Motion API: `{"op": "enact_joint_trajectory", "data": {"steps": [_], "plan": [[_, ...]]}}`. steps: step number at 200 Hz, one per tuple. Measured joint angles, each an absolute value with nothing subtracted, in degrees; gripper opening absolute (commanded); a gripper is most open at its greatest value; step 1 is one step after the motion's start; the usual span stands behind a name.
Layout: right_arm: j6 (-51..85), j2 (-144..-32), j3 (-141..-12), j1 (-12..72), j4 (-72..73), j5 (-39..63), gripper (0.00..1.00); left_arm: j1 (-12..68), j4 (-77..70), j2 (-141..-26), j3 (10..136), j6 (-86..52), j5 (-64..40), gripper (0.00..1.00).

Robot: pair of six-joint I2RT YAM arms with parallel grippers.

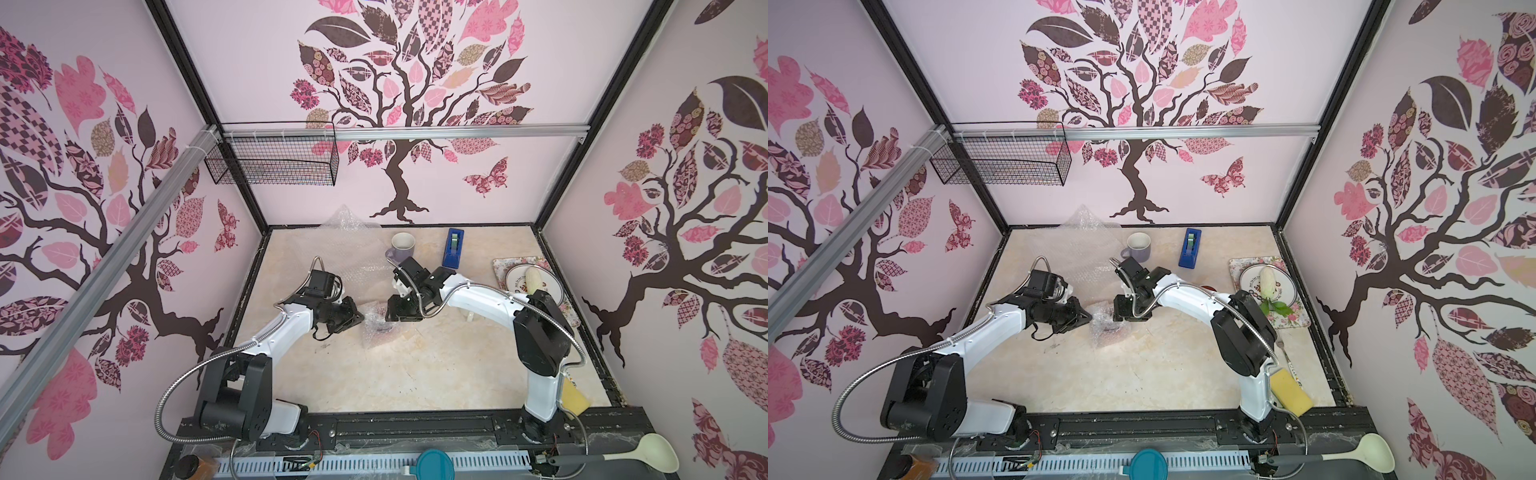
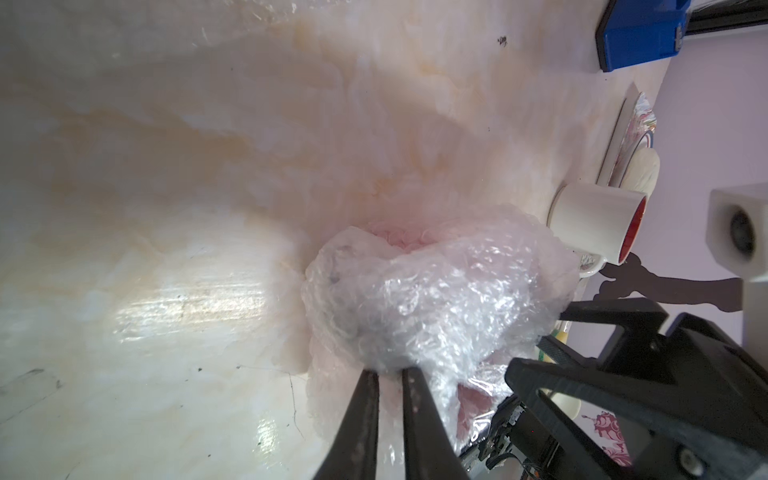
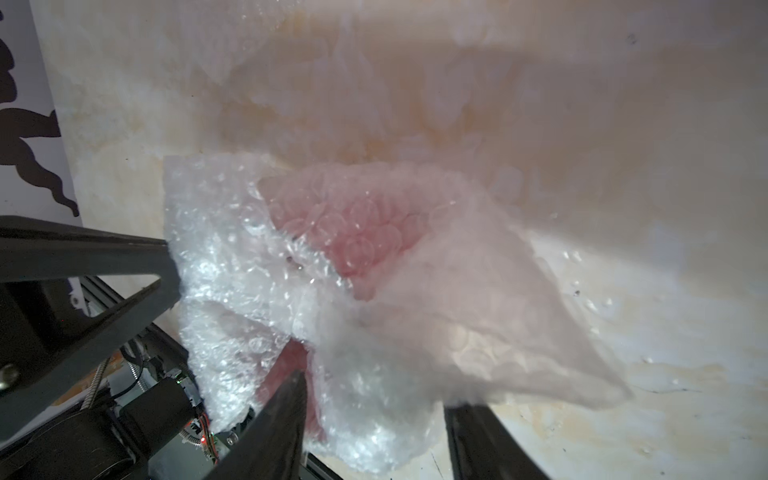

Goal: Wrap mugs in bubble wrap
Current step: Pick up the bubble wrap from the center of the board.

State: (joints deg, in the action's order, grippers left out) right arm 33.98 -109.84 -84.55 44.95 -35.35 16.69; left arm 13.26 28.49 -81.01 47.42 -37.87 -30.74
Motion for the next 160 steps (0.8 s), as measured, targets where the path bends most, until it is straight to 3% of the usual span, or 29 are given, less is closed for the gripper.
{"op": "enact_joint_trajectory", "data": {"steps": [25, 57, 92, 132, 137, 145, 160], "plan": [[33.6, -110.8, -84.1, 45.3, -35.0, 15.1, 0.47, 13.6, 25.5, -82.2, 47.2, -38.3, -31.8, 0.11], [33.2, -111.3, -83.7, 45.4, -35.3, 13.2, 0.22, 15.6, 21.5, -84.0, 47.4, -39.3, -32.1, 0.11], [34.2, -111.1, -84.8, 43.9, -38.9, 7.6, 0.14, 19.2, 20.0, -86.2, 49.5, -41.0, -31.9, 0.11], [34.3, -111.0, -85.4, 39.7, -41.6, 3.7, 0.09, 21.3, 19.6, -92.2, 56.3, -43.9, -32.2, 0.33], [34.2, -111.0, -85.5, 38.9, -41.7, 3.3, 0.09, 21.4, 19.9, -93.1, 58.0, -44.1, -32.2, 0.44], [34.1, -111.0, -86.0, 37.4, -42.1, 1.9, 0.08, 21.6, 20.4, -94.5, 61.2, -44.4, -31.9, 0.5], [33.8, -111.0, -87.0, 34.0, -42.9, -0.5, 0.08, 21.8, 21.2, -96.5, 67.8, -44.4, -31.4, 0.55]]}}
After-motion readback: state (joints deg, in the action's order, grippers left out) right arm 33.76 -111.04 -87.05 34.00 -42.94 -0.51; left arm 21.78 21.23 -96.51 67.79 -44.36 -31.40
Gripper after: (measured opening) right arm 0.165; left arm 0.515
